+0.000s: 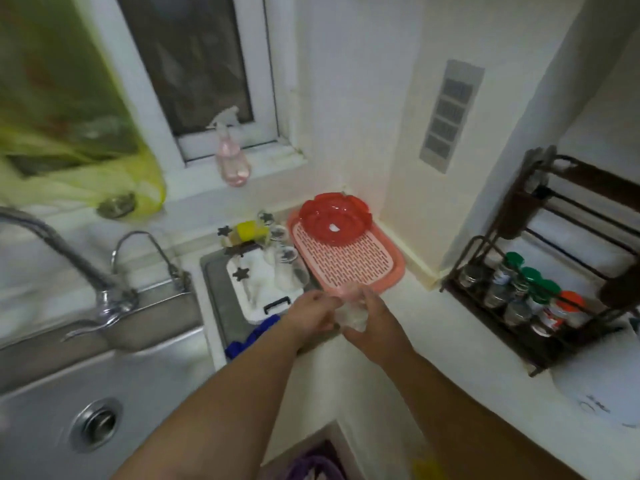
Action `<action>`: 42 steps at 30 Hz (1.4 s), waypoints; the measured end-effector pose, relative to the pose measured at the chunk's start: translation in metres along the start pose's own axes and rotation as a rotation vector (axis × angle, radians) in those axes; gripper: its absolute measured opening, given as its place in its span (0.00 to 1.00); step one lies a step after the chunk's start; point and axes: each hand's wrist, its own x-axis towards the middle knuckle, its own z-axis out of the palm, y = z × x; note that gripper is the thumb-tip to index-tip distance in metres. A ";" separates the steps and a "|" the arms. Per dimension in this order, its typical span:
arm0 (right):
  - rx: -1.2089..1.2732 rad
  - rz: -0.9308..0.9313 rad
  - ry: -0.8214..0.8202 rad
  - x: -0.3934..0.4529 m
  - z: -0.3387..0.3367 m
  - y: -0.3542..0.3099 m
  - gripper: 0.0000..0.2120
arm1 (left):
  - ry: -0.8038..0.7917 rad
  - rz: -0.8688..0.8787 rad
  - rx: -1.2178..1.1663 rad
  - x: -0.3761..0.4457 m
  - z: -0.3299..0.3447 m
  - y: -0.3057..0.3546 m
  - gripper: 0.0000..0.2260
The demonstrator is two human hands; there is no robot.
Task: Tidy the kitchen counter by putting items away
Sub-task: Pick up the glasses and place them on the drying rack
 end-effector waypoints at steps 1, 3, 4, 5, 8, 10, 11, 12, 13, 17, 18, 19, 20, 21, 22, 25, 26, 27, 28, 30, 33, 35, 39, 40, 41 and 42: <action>0.008 -0.050 0.019 0.009 0.017 -0.015 0.31 | 0.022 -0.006 -0.008 -0.004 -0.022 0.001 0.12; -0.023 -0.138 0.049 0.027 0.053 -0.048 0.29 | 0.094 -0.006 -0.069 -0.011 -0.070 -0.003 0.08; -0.041 -0.163 0.056 0.031 0.060 -0.058 0.29 | 0.104 0.000 -0.118 -0.012 -0.083 -0.005 0.08; -0.058 -0.200 0.058 0.038 0.071 -0.073 0.30 | 0.120 0.005 -0.178 -0.013 -0.100 -0.006 0.09; -0.145 -0.293 0.060 0.058 0.091 -0.107 0.32 | 0.180 -0.017 -0.309 -0.011 -0.132 -0.010 0.12; -0.207 -0.286 0.042 0.075 0.103 -0.124 0.35 | 0.221 -0.067 -0.381 -0.004 -0.147 -0.010 0.19; -0.228 -0.268 0.030 0.082 0.107 -0.130 0.37 | 0.228 -0.098 -0.424 0.000 -0.151 -0.012 0.24; -0.244 -0.246 0.023 0.090 0.112 -0.138 0.38 | 0.233 -0.135 -0.465 0.007 -0.157 -0.016 0.28; -0.251 -0.226 0.021 0.097 0.117 -0.143 0.39 | 0.234 -0.167 -0.505 0.014 -0.161 -0.019 0.31; -0.270 -0.208 0.016 0.112 0.131 -0.158 0.33 | 0.213 -0.198 -0.656 0.026 -0.163 -0.032 0.35; -0.292 -0.207 0.014 0.114 0.135 -0.160 0.33 | 0.213 -0.193 -0.690 0.028 -0.162 -0.034 0.34; -0.310 -0.205 0.009 0.117 0.139 -0.160 0.33 | 0.217 -0.194 -0.714 0.029 -0.162 -0.036 0.33; -0.321 -0.200 -0.002 0.119 0.143 -0.160 0.34 | 0.217 -0.204 -0.721 0.031 -0.163 -0.039 0.32; -0.333 -0.197 -0.012 0.122 0.147 -0.158 0.34 | 0.218 -0.211 -0.731 0.033 -0.163 -0.041 0.31; -0.344 -0.194 -0.028 0.123 0.151 -0.156 0.35 | 0.219 -0.217 -0.739 0.034 -0.163 -0.045 0.31; -0.361 -0.176 -0.073 0.125 0.159 -0.150 0.35 | 0.212 -0.260 -0.755 0.037 -0.162 -0.056 0.31; -0.356 -0.170 -0.081 0.124 0.161 -0.147 0.35 | 0.202 -0.265 -0.759 0.040 -0.161 -0.062 0.32; -0.346 -0.170 -0.081 0.123 0.164 -0.145 0.36 | 0.192 -0.266 -0.759 0.042 -0.162 -0.066 0.33; -0.333 -0.166 -0.082 0.121 0.166 -0.143 0.36 | 0.175 -0.263 -0.755 0.043 -0.163 -0.071 0.33; -0.306 -0.159 -0.099 0.119 0.166 -0.140 0.38 | 0.179 -0.262 -0.754 0.044 -0.162 -0.075 0.34; -0.274 -0.140 -0.114 0.113 0.158 -0.138 0.42 | 0.258 -0.294 -0.704 0.039 -0.159 -0.079 0.35; -0.266 -0.165 -0.061 0.104 0.147 -0.136 0.40 | 0.349 -0.301 -0.629 0.032 -0.165 -0.081 0.31; -0.290 -0.203 0.038 0.071 0.104 -0.121 0.31 | 0.590 -0.087 -0.033 -0.001 -0.174 -0.065 0.13; -0.296 -0.204 0.054 0.062 0.089 -0.115 0.29 | 0.616 0.016 0.119 -0.012 -0.169 -0.056 0.13; -0.294 -0.206 0.070 0.053 0.074 -0.109 0.28 | 0.616 0.110 0.248 -0.025 -0.161 -0.045 0.15; -0.290 -0.207 0.088 0.043 0.060 -0.101 0.28 | 0.599 0.193 0.377 -0.037 -0.150 -0.033 0.16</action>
